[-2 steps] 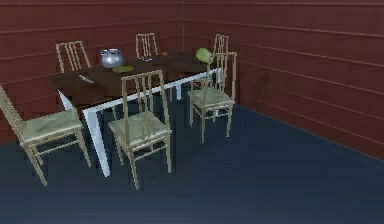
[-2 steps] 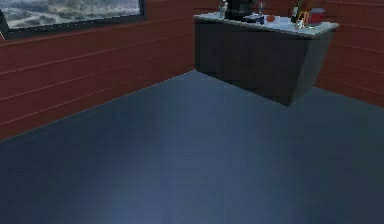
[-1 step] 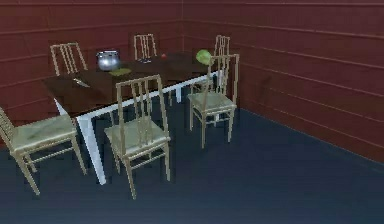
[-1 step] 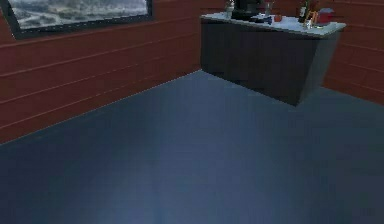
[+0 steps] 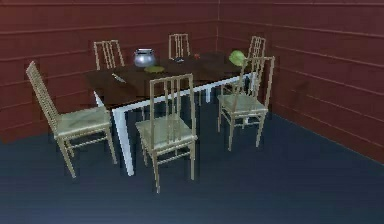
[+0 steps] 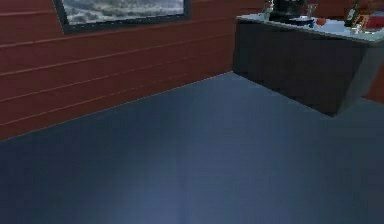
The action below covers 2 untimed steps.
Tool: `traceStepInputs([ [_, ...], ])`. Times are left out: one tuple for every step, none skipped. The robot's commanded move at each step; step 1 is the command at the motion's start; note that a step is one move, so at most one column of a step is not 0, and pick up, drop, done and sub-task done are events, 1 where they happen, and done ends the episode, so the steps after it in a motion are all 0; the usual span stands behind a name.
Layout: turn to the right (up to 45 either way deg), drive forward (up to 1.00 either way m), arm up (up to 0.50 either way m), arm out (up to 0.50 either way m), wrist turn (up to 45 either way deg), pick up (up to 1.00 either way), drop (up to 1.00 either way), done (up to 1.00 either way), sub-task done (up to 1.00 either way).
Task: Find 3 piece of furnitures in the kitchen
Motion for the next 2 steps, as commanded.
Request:
traceStepInputs([
  [0.0, 0.55, 0.0, 0.0, 0.0, 0.0, 0.0, 0.0, 0.0],
  [-12.0, 0.0, 0.0, 0.0, 0.0, 0.0, 0.0, 0.0, 0.0],
])
